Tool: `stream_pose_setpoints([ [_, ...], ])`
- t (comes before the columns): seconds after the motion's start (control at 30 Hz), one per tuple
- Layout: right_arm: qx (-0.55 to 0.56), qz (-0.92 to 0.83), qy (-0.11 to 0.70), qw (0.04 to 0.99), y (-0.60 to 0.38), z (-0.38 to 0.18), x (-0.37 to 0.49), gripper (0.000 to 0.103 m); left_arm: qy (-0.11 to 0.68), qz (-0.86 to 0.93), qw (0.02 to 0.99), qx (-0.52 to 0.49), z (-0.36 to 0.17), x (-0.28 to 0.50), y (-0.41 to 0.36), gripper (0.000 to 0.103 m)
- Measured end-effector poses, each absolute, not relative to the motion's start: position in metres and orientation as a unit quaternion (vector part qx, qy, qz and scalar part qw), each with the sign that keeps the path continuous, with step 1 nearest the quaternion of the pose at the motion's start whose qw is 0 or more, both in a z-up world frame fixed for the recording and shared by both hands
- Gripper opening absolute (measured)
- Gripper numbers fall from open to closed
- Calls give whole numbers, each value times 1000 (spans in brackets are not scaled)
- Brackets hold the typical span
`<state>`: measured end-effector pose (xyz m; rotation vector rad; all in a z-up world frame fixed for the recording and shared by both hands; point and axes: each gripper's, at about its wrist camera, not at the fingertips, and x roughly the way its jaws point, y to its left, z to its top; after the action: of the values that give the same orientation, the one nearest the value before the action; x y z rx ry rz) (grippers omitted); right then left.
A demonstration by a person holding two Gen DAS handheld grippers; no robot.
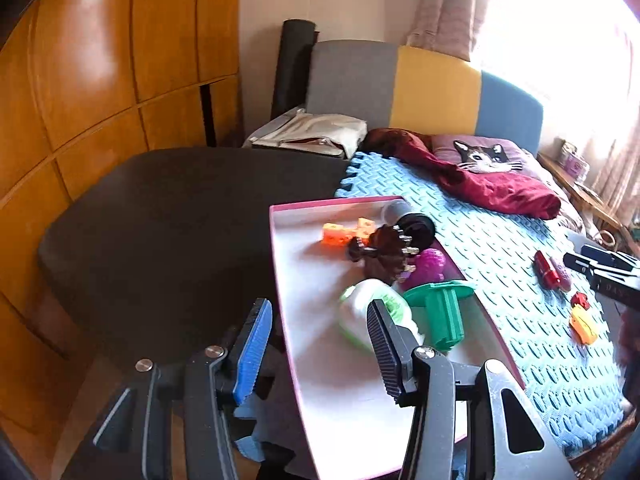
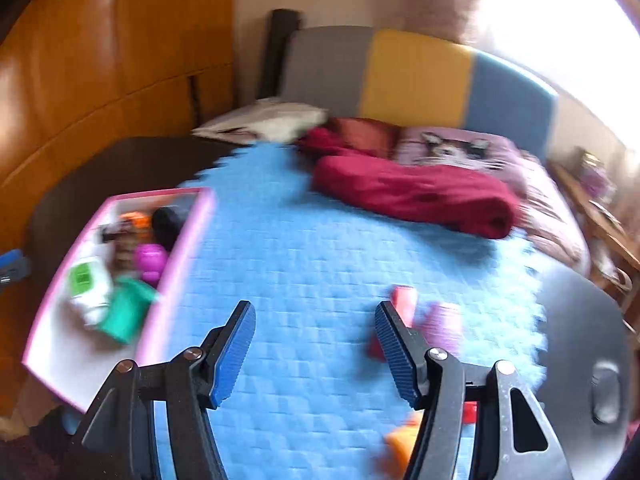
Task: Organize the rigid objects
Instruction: 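Move both grippers from the tray back over the mat toys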
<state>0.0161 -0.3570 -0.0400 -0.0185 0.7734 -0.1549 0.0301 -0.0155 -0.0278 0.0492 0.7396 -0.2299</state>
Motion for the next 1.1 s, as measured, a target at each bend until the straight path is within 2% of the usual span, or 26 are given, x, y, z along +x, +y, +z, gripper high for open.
stream_pose_setpoints([
  [0.33,146,-193,349,905,-453,-51,-11,63,350,-159,921,64,-20,27,-67,51],
  [1.1,221,-235,321,890,-485,-45,-33,63,365,-228,896,107,-31,25,-136,51],
])
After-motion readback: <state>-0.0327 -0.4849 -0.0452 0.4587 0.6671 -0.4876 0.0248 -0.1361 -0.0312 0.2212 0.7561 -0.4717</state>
